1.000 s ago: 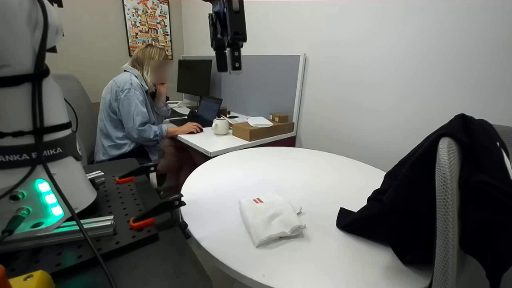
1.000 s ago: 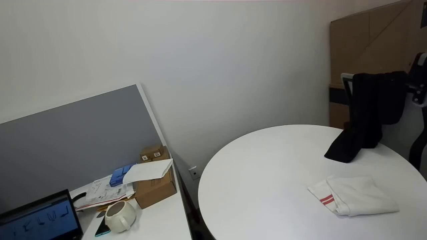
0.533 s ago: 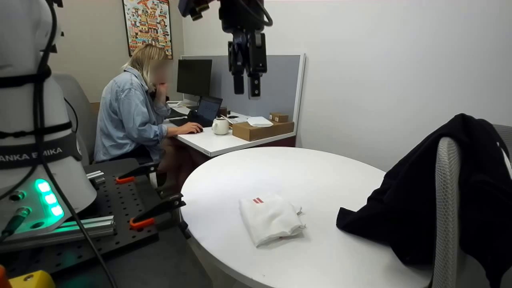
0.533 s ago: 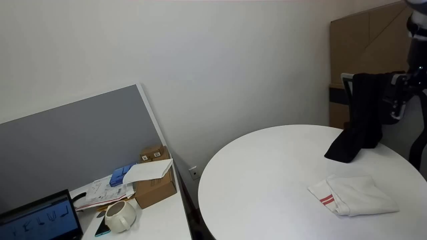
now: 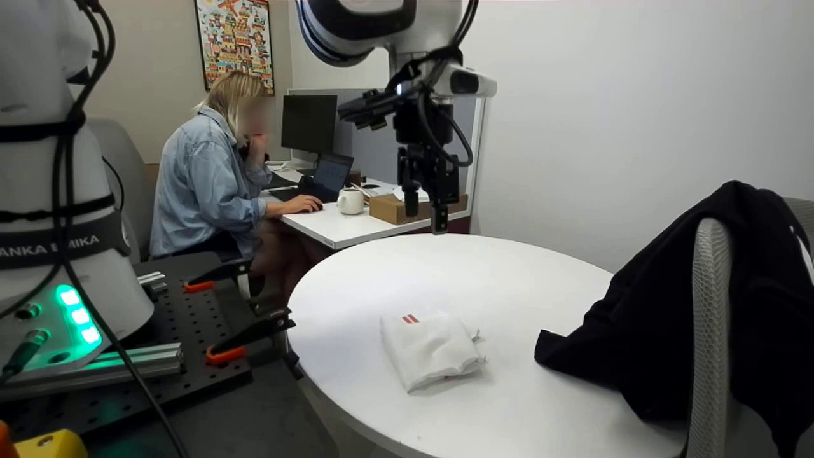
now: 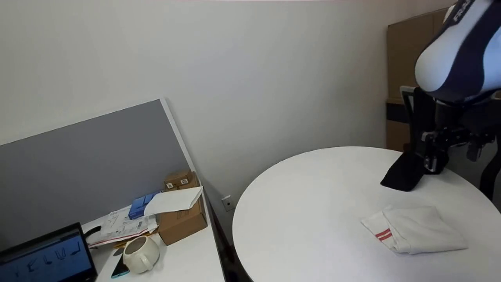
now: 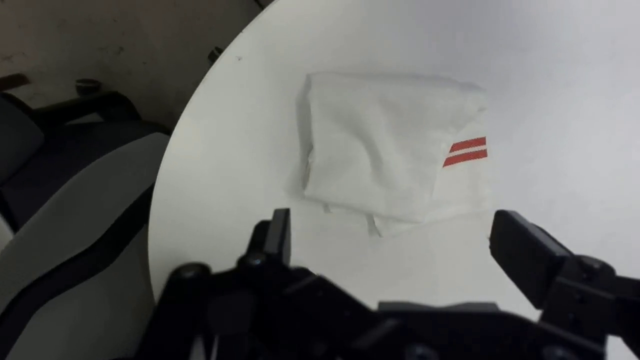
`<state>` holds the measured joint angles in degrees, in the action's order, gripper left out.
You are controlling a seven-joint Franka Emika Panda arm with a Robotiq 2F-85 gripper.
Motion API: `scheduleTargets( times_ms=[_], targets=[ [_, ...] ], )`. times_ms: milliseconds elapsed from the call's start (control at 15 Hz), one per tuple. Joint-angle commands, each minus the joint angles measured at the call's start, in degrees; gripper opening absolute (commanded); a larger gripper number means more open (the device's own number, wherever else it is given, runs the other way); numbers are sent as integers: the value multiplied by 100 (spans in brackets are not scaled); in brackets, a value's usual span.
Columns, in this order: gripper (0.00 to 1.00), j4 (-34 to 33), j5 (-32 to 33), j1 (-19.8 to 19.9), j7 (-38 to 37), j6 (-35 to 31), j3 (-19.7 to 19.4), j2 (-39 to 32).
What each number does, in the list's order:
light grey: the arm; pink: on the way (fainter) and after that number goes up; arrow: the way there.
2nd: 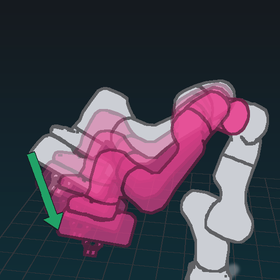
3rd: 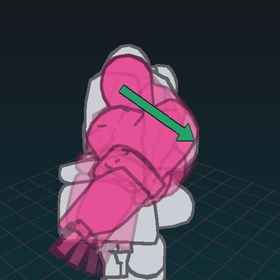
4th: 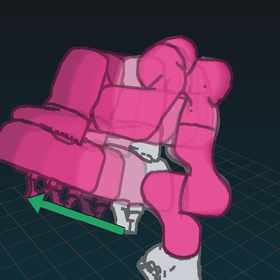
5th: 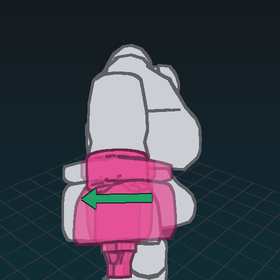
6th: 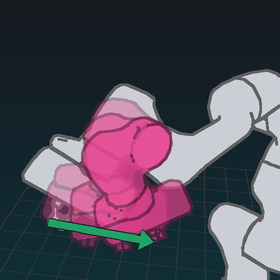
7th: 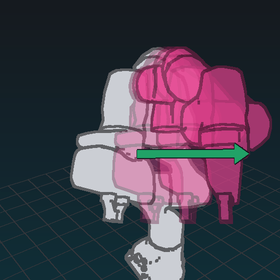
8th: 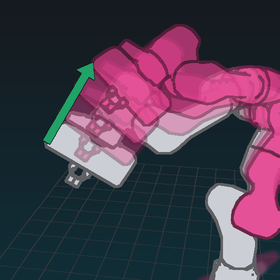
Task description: Use the towel to wipe the table
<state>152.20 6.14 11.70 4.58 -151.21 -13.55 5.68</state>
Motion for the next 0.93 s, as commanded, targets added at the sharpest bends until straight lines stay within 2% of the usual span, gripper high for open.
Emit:
scheduleTargets(
  times_ms=[0,333,600,800,867],
  targets=[
    [100,-857,-449,-144,197,-205,157,-1455],
    [100,-1806,-590,-108,218,-547,556,-2916],
    [99,-2378,-444,-101,119,-703,604,-3782],
    [82,-2614,-395,-92,136,-677,600,-4208],
    [87,-2652,-385,-84,149,-686,600,-4319]
  ],
)
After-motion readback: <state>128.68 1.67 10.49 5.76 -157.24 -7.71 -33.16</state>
